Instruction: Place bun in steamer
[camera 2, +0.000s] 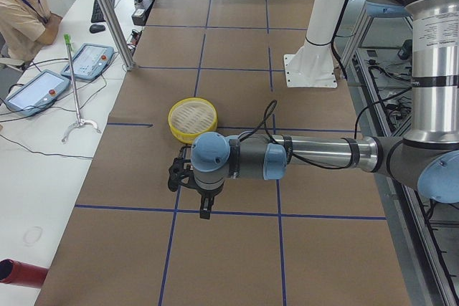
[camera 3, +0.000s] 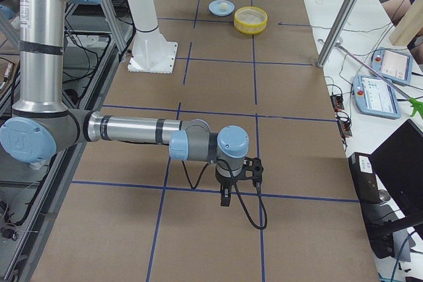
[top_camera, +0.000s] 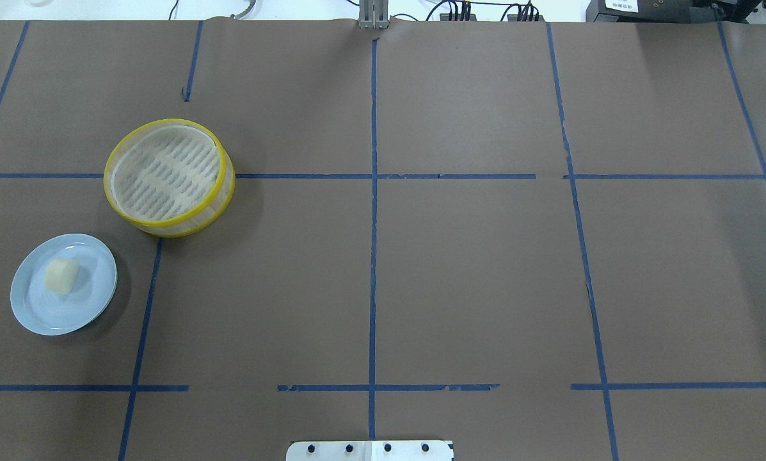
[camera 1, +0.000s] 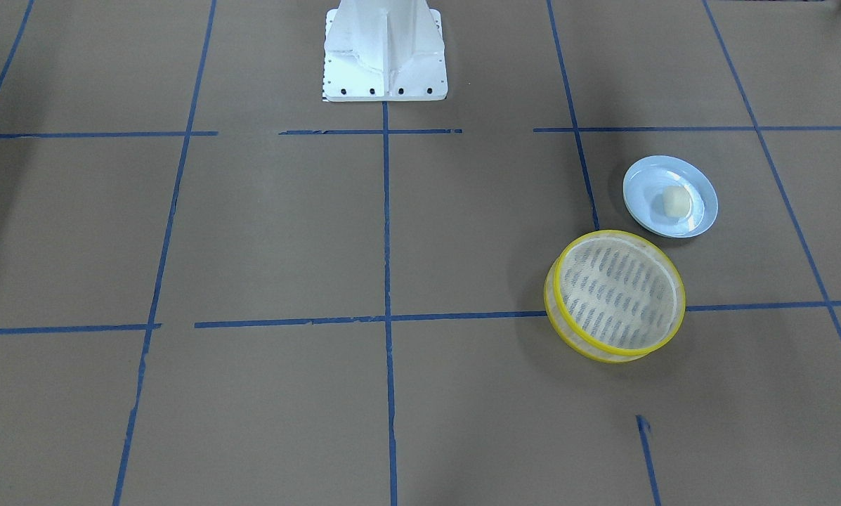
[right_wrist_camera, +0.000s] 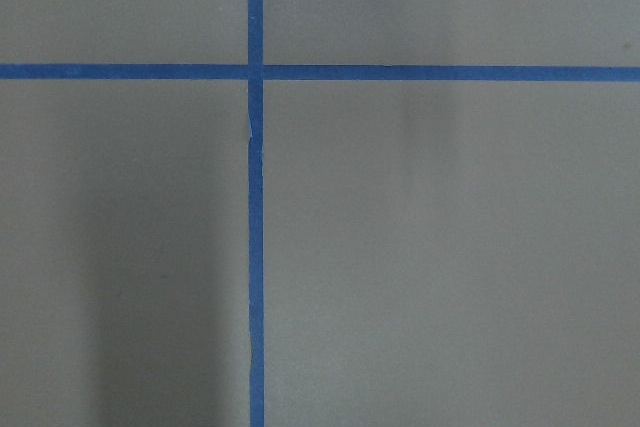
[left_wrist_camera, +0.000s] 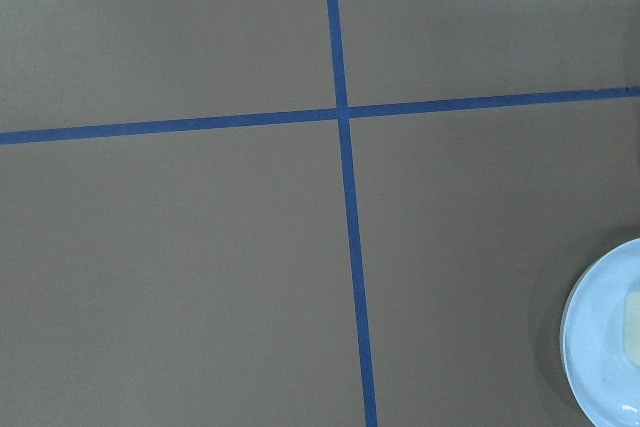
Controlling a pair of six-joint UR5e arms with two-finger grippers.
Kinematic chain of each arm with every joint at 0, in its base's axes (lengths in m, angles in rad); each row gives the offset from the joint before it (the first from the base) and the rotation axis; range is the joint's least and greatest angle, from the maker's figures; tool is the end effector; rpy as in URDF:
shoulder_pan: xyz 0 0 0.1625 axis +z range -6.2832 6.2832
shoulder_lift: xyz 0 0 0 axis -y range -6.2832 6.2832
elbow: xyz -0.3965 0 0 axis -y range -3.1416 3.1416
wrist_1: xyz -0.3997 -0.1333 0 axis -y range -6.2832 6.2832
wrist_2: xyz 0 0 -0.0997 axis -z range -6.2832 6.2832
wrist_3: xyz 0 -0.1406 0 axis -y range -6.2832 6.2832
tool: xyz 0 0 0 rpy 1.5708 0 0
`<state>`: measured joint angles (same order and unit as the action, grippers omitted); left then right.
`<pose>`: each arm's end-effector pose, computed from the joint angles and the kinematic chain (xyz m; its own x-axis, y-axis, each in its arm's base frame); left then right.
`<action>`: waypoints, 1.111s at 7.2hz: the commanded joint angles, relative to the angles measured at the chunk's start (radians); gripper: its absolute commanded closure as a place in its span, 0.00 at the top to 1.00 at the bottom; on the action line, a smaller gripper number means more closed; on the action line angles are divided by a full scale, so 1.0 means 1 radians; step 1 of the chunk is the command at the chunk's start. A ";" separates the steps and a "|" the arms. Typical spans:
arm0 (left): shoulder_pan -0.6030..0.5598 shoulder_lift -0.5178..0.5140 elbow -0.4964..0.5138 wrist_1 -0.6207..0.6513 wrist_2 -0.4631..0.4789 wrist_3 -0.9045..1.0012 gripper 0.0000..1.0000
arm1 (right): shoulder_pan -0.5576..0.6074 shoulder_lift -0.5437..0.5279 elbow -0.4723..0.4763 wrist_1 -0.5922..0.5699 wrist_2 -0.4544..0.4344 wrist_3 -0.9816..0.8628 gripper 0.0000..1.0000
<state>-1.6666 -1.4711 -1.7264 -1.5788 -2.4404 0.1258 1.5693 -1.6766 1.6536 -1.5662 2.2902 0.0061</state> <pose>-0.0702 -0.4603 0.6188 0.6537 0.1116 -0.7485 0.0136 0.9872 0.1590 0.0400 -0.4555 0.6736 0.7522 0.0171 0.6587 -0.0031 0.9997 -0.0224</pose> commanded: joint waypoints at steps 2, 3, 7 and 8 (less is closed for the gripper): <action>0.001 -0.035 0.002 -0.004 0.003 0.005 1.00 | 0.000 0.002 0.000 0.000 0.000 0.000 1.00; 0.002 -0.046 0.019 -0.001 0.047 -0.005 1.00 | 0.000 0.000 0.000 0.000 0.000 0.000 1.00; 0.042 -0.012 0.008 -0.148 -0.016 -0.087 1.00 | 0.000 0.000 0.000 0.000 0.000 0.000 1.00; 0.165 -0.024 0.008 -0.271 -0.023 -0.261 1.00 | 0.000 0.000 0.000 0.000 0.000 0.000 1.00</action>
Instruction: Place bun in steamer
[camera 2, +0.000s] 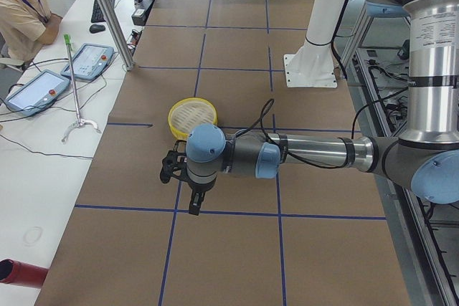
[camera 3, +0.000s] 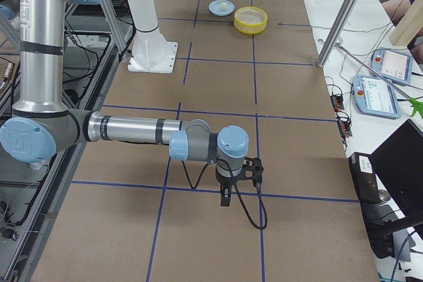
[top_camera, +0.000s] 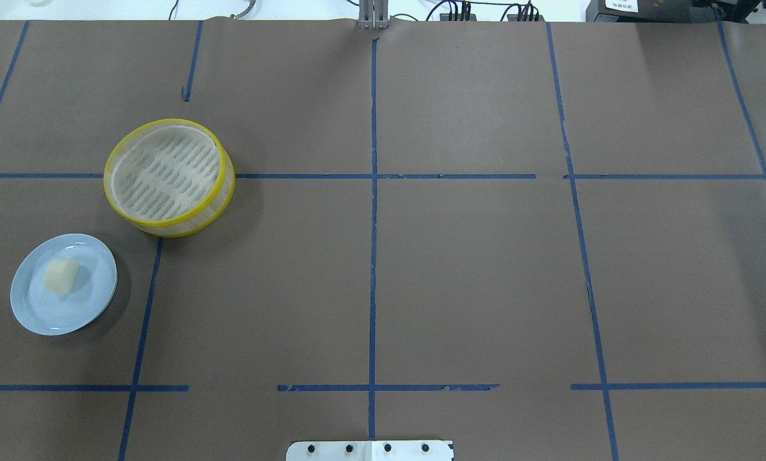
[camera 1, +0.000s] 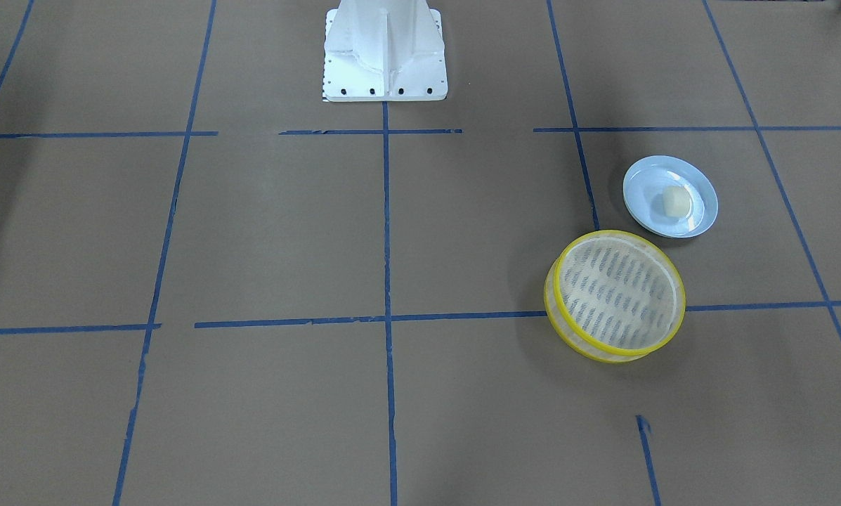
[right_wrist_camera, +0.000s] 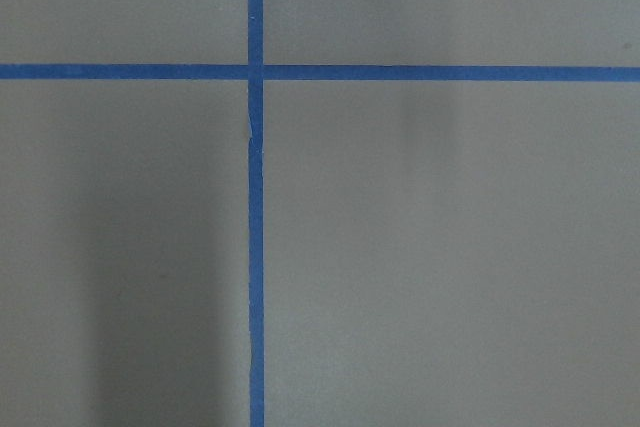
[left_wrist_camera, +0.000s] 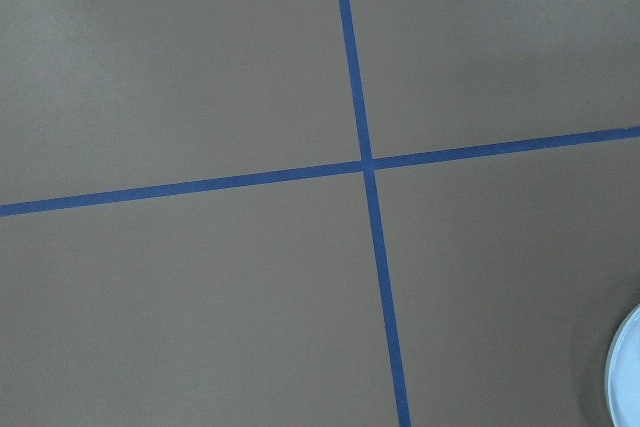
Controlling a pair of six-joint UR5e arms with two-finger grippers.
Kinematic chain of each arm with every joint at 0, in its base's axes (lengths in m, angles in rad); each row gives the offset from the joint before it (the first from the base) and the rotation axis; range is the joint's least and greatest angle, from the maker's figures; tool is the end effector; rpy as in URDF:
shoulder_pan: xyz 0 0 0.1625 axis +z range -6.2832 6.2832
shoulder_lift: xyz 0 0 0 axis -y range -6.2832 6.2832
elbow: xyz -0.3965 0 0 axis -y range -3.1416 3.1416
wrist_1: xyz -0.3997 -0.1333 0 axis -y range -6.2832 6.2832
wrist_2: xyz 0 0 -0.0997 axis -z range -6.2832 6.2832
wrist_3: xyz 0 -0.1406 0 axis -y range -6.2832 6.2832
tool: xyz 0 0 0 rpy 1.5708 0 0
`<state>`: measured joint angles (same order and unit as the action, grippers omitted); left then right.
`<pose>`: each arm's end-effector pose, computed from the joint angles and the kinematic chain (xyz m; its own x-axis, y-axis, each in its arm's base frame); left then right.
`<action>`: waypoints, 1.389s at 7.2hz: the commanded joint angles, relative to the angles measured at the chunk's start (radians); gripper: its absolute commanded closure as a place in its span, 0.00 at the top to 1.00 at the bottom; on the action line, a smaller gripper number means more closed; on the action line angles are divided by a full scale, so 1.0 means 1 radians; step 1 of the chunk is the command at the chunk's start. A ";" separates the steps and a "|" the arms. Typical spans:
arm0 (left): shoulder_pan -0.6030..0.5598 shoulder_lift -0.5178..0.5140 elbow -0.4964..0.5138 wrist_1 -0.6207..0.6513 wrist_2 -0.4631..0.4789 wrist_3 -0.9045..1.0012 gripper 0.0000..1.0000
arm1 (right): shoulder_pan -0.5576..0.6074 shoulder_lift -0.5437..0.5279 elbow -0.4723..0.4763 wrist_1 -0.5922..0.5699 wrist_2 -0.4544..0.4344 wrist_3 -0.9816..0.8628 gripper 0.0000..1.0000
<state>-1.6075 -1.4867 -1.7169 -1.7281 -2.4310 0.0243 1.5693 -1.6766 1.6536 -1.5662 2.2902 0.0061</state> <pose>-0.0444 -0.4816 0.6007 0.6586 0.1645 -0.7343 0.0198 0.9717 0.2355 0.0400 -0.4555 0.6736 0.7522 0.0171 0.6587 -0.0031 0.9997 -0.0224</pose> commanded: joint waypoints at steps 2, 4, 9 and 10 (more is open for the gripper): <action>0.315 -0.003 -0.039 -0.330 0.067 -0.541 1.00 | 0.000 0.002 0.000 0.000 0.000 0.000 1.00; 0.545 -0.001 -0.114 -0.335 0.227 -0.755 1.00 | 0.000 0.002 0.000 0.000 0.000 0.000 1.00; 0.773 -0.009 -0.067 -0.335 0.334 -0.923 0.95 | 0.000 0.000 0.000 0.000 0.000 0.000 1.00; 0.781 -0.009 -0.053 -0.335 0.334 -0.923 0.91 | 0.000 0.000 0.000 0.000 0.000 0.000 1.00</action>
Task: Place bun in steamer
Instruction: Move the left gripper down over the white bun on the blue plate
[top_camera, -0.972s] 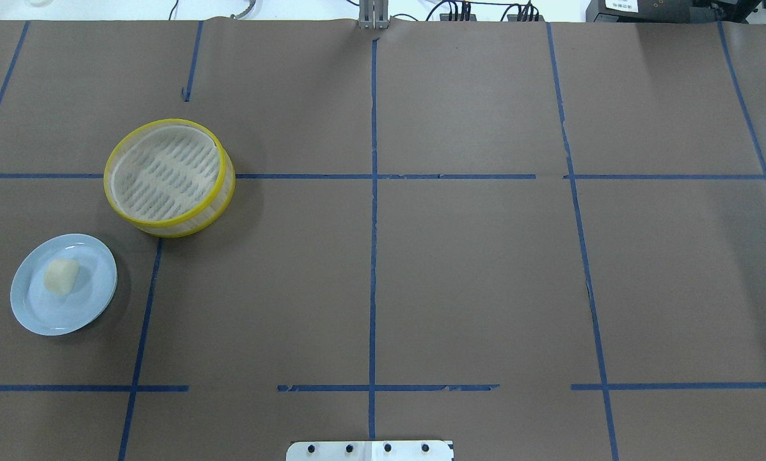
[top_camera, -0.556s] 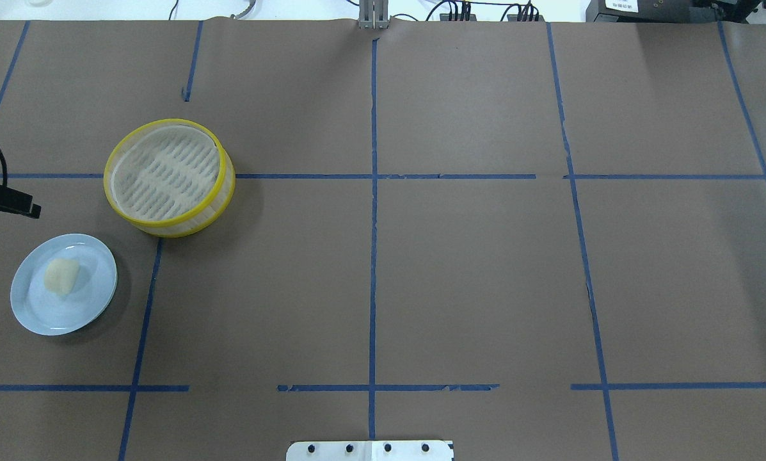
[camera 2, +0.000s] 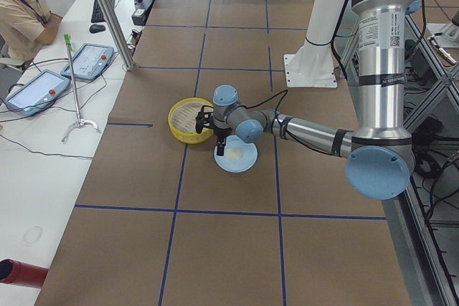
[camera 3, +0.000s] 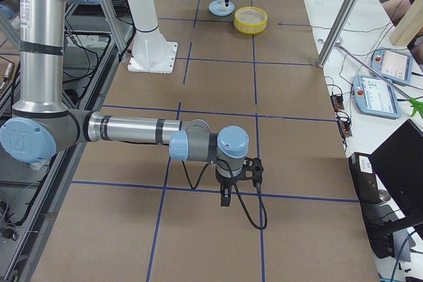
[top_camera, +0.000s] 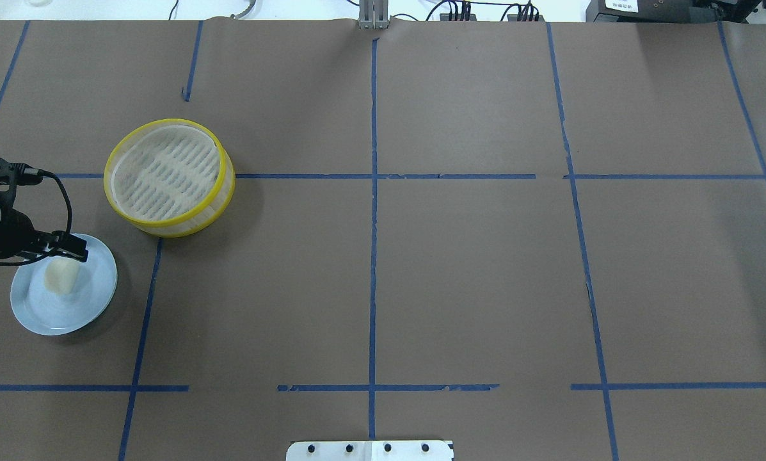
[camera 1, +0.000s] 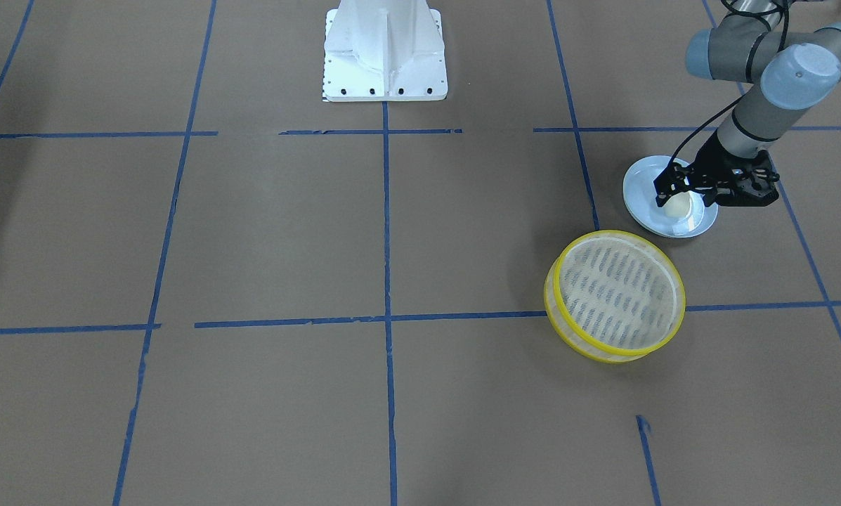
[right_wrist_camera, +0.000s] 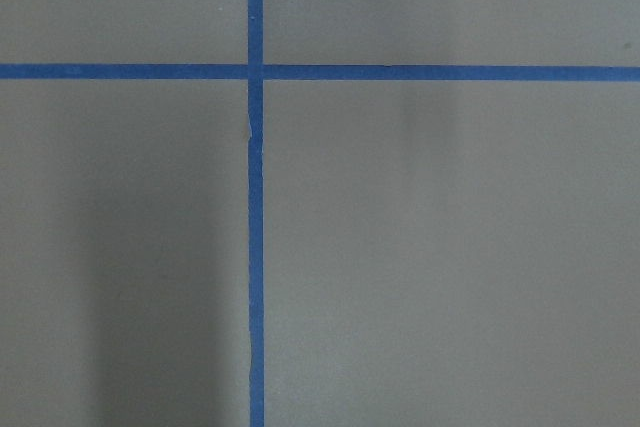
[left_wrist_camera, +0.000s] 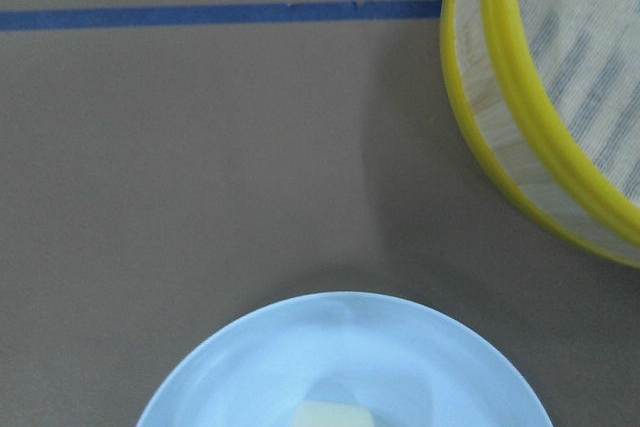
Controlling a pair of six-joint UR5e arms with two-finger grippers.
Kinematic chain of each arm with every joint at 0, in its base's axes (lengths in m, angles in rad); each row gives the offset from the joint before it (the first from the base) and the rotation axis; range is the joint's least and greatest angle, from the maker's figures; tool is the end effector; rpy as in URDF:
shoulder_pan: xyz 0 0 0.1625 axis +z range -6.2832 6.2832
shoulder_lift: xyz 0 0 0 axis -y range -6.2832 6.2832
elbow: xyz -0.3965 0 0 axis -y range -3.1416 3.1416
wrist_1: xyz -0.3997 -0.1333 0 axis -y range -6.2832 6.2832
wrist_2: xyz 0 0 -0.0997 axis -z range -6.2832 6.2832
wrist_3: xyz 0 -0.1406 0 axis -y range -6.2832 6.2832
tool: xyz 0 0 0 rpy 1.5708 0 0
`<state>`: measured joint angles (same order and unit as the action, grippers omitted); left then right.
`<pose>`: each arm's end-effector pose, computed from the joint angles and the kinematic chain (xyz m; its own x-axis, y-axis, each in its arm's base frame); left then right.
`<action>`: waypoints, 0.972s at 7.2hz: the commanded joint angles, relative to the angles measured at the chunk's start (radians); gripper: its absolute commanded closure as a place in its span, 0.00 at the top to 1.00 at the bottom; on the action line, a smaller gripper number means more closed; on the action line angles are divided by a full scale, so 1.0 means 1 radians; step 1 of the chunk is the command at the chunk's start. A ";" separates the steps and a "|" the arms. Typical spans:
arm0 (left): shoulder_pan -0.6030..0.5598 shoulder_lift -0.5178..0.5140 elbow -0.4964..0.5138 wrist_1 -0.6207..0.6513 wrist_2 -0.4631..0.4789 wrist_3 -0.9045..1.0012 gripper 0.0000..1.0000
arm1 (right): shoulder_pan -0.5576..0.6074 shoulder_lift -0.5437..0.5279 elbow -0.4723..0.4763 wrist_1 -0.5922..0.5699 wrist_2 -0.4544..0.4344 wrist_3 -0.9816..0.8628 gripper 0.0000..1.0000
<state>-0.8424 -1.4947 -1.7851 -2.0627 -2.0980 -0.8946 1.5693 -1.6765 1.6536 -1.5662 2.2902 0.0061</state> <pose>0.2981 -0.4281 0.5422 0.6996 0.0282 -0.7140 0.0125 0.9986 0.0517 0.0400 -0.4556 0.6735 0.7522 0.0170 0.6587 -0.0031 0.9997 -0.0223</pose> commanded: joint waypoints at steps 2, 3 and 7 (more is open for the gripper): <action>0.023 -0.001 0.030 0.000 0.000 -0.004 0.86 | 0.000 0.000 0.000 0.000 0.000 0.000 1.00; 0.025 -0.001 0.033 0.000 0.000 -0.006 0.84 | 0.000 0.001 0.000 0.000 0.000 0.000 1.00; 0.026 0.001 0.039 0.001 0.000 -0.003 0.75 | 0.000 0.000 0.000 0.000 0.000 0.000 1.00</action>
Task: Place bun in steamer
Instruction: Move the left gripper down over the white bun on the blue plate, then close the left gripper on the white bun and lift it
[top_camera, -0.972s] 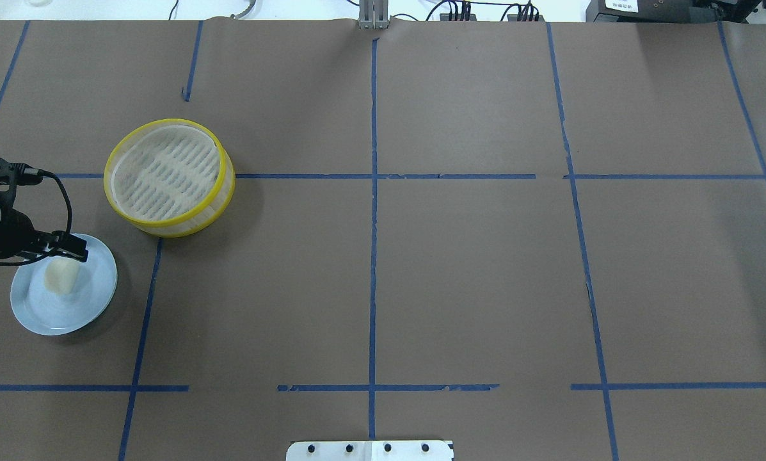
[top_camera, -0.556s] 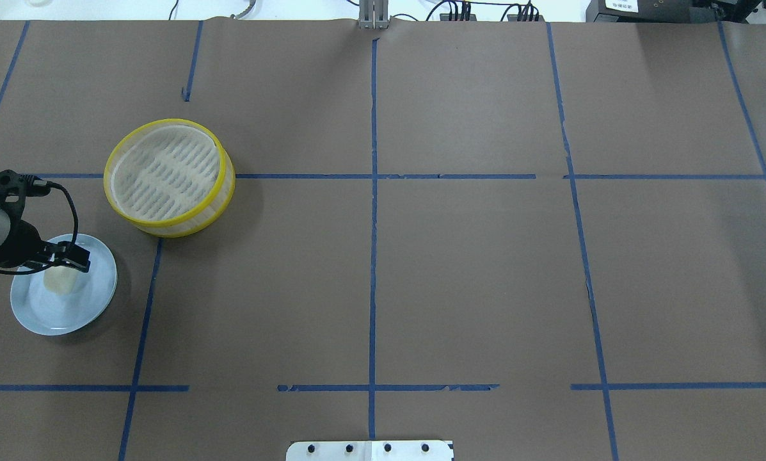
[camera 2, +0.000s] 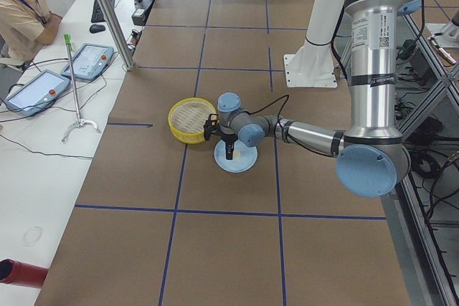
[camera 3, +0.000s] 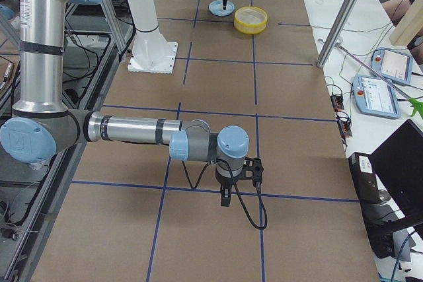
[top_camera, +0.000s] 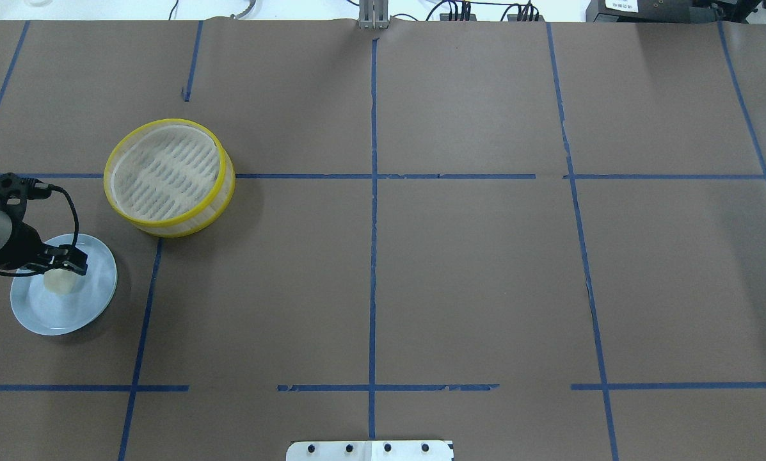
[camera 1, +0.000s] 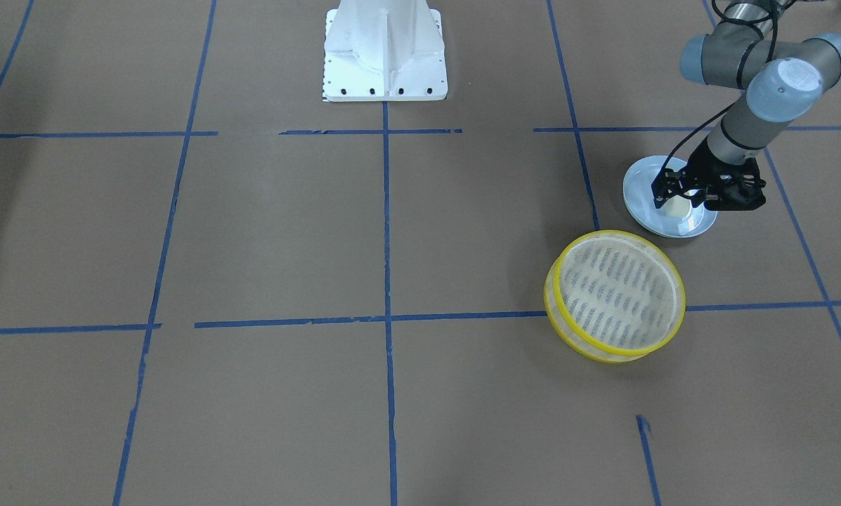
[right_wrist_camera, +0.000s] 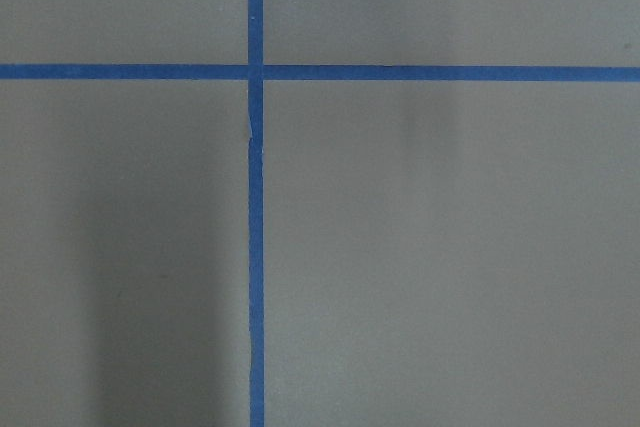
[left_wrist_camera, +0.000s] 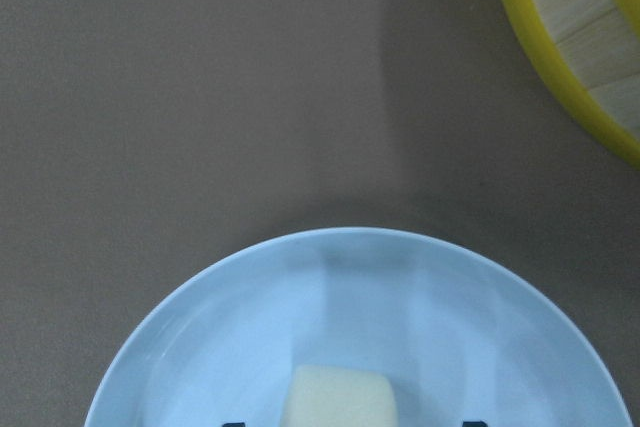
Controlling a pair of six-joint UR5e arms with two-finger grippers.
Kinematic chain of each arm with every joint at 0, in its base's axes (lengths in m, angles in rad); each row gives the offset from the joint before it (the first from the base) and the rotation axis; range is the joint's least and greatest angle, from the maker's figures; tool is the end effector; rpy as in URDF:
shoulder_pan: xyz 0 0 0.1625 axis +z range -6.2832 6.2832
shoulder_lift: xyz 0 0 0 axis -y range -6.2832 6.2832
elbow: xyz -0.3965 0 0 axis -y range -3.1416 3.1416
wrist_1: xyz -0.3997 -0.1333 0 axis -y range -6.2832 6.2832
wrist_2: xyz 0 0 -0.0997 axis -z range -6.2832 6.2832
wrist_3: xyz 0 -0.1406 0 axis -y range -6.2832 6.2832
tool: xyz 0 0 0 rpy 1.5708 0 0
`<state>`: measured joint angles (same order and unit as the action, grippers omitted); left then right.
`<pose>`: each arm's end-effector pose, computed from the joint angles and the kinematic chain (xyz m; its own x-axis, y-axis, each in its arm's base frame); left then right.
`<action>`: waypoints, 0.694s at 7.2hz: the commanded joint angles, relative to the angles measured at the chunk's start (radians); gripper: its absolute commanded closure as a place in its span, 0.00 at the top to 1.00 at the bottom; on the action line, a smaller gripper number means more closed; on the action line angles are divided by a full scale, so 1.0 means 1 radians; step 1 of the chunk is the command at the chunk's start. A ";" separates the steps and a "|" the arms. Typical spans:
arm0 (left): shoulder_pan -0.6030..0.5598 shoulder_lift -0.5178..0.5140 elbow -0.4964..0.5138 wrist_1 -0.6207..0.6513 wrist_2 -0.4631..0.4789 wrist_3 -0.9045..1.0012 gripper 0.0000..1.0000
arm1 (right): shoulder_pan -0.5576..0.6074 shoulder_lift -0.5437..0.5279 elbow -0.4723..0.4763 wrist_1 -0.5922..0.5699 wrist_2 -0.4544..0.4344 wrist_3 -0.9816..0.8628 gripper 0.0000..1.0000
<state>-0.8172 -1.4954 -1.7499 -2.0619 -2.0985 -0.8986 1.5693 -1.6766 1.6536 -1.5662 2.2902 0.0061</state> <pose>0.3091 -0.4208 0.5612 0.7155 0.0237 -0.6982 -0.0110 0.9997 0.0226 0.0400 -0.4555 0.6736 0.7522 0.0171 0.6587 -0.0031 0.9997 -0.0224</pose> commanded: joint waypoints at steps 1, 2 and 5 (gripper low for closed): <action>0.001 0.000 0.010 0.000 0.000 0.001 0.75 | 0.000 0.000 0.000 0.000 0.000 0.000 1.00; 0.003 0.000 0.015 0.000 0.000 0.001 0.74 | 0.000 0.000 0.000 0.000 0.000 0.000 1.00; 0.004 0.000 0.021 0.000 0.000 0.000 0.67 | 0.000 0.001 0.000 0.000 0.000 0.000 1.00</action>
<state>-0.8134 -1.4956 -1.7315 -2.0617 -2.0985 -0.8977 1.5693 -1.6758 1.6537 -1.5662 2.2902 0.0061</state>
